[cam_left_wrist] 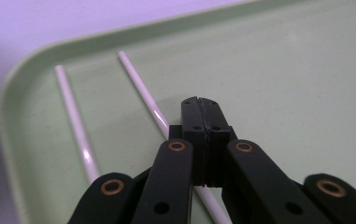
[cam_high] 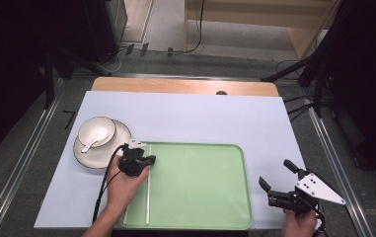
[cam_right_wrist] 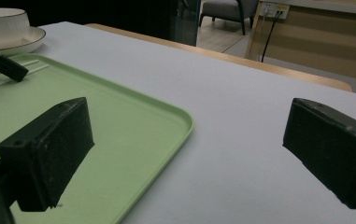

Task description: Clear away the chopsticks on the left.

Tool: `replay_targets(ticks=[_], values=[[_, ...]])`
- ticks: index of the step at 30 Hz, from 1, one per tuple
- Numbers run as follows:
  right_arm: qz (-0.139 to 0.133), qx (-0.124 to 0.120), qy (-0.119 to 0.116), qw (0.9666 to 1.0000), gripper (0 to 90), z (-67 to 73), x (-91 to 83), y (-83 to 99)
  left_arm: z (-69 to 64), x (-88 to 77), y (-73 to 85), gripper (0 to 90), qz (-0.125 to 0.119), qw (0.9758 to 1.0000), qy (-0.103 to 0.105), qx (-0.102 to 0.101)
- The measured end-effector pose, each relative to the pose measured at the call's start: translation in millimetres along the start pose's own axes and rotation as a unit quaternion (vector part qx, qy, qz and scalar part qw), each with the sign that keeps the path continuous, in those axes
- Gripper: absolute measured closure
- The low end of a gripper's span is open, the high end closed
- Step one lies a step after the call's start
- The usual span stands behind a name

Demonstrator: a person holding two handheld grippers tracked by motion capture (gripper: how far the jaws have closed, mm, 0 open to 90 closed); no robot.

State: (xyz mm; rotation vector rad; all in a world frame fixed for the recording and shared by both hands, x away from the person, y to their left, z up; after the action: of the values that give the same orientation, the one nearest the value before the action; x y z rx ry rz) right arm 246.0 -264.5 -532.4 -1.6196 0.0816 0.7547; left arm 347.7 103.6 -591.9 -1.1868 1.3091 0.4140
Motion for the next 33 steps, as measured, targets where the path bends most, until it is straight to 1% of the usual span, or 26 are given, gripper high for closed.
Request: replay_targets(ticks=[2,5,9,11,12,14,17,19,21,23,27,28,30,31,32,33], values=[[-0.001,0.000,0.000,1.0000,1.6,0.4,0.2,-0.2,3.0,-0.7,0.4,90.0,-0.002,1.0000,0.003,0.000],[0.000,-0.001,0.000,1.0000,1.6,0.8,0.8,-0.2,2.7,-0.7,0.4,90.0,-0.004,1.0000,0.003,0.008],[0.000,-0.002,0.000,1.0000,1.6,1.1,0.1,-0.3,-5.3,-8.4,4.4,90.0,-0.014,0.9997,0.007,0.021],[0.001,0.001,0.001,1.0000,1.6,0.4,-0.5,0.3,-11.9,-15.4,11.9,90.0,-0.013,0.9991,0.006,0.041],[-0.001,0.001,0.001,1.0000,1.6,-0.4,-0.7,0.2,-13.8,-18.2,14.6,90.0,-0.014,0.9989,0.009,0.043],[-0.001,0.002,0.002,1.0000,1.6,-1.5,-1.4,0.5,-19.5,-26.9,24.6,90.0,-0.017,0.9984,0.022,0.050],[-0.002,0.003,0.002,1.0000,1.6,-1.8,-1.8,0.3,-31.2,-32.5,42.2,90.0,-0.008,0.9970,0.027,0.072],[-0.002,0.002,0.003,1.0000,1.6,-1.5,-1.7,0.1,-37.4,-35.5,51.1,90.0,-0.006,0.9964,0.034,0.078],[-0.001,0.002,0.002,1.0000,1.6,-0.5,-1.8,0.0,-42.6,-38.9,59.4,90.0,-0.003,0.9959,0.045,0.078],[-0.001,0.002,0.003,1.0000,1.6,0.3,-2.1,-0.1,-45.5,-39.4,65.9,90.0,0.006,0.9951,0.044,0.089],[-0.002,0.000,0.004,1.0000,1.6,1.0,-1.9,-0.6,-52.9,-38.9,77.3,90.0,0.012,0.9941,0.051,0.095],[-0.002,0.000,0.004,1.0000,1.6,1.2,-1.9,-0.6,-55.9,-37.8,80.2,90.0,0.015,0.9935,0.055,0.099],[-0.003,0.000,0.004,1.0000,1.6,1.3,-1.7,-0.8,-61.5,-35.3,85.1,90.0,0.022,0.9924,0.053,0.108],[-0.002,-0.001,0.004,1.0000,1.6,1.3,-1.5,-0.8,-63.9,-34.4,87.1,90.0,0.027,0.9915,0.053,0.115],[-0.002,-0.001,0.004,1.0000,1.6,1.4,-1.2,-0.8,-65.7,-33.9,88.4,90.0,0.031,0.9910,0.054,0.118],[-0.001,-0.001,0.004,1.0000,1.6,1.7,-1.1,-0.6,-66.5,-34.5,88.8,90.0,0.032,0.9912,0.055,0.116]])
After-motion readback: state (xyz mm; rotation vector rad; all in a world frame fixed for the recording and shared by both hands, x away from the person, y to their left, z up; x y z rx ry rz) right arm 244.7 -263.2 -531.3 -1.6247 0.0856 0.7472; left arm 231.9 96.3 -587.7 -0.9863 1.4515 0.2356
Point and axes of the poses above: each handheld gripper's, and its own axes: x roughly forward along the jaws, y roughly out of its underside, z roughly to its left, the point moved 10 cm from there along x, roughly forward along the jaws, and after that the axes turned 14 degrees about z, right-handed, at the moved point
